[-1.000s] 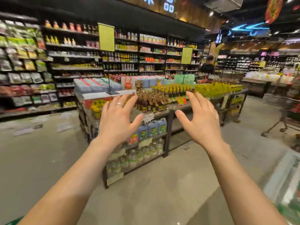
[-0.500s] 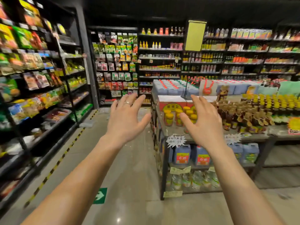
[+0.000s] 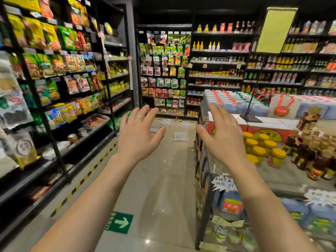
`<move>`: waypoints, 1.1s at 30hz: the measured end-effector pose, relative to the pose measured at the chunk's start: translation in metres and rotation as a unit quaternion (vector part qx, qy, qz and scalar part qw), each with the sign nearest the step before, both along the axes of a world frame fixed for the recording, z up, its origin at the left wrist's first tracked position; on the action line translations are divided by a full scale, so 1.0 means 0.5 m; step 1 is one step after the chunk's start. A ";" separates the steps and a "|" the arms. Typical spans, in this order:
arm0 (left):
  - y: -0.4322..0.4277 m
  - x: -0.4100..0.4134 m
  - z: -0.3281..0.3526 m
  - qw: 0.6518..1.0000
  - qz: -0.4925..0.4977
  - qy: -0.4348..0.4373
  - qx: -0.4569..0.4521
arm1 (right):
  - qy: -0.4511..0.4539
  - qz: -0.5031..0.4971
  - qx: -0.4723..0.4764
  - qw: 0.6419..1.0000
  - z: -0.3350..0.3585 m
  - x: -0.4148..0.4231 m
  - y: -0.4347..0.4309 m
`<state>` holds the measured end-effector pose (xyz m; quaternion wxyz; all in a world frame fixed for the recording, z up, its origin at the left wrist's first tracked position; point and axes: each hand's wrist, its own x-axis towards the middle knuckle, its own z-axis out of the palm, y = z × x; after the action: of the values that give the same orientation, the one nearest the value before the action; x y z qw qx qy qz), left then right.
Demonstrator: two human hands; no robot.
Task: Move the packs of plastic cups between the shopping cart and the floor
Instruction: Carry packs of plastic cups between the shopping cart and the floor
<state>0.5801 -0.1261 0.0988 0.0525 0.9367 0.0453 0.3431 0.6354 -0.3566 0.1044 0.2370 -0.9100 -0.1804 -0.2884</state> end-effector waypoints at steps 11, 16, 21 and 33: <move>0.131 0.267 -0.033 1.000 0.009 0.010 -0.024 | -0.006 0.005 -0.040 0.999 -0.035 0.273 0.140; 0.247 0.438 -0.020 0.999 -0.004 0.004 -0.033 | -0.014 0.002 -0.049 0.999 -0.020 0.443 0.256; 0.374 0.595 0.004 0.999 -0.014 -0.012 -0.034 | -0.007 0.014 -0.023 1.000 -0.002 0.599 0.396; 0.662 0.815 -0.049 0.997 0.056 0.032 -0.043 | 0.043 0.074 -0.005 0.996 -0.081 0.866 0.692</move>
<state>0.9874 0.2048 0.0746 0.0716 0.9400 0.1141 0.3136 1.0683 -0.0105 0.0639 0.2604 -0.9069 -0.2384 -0.2301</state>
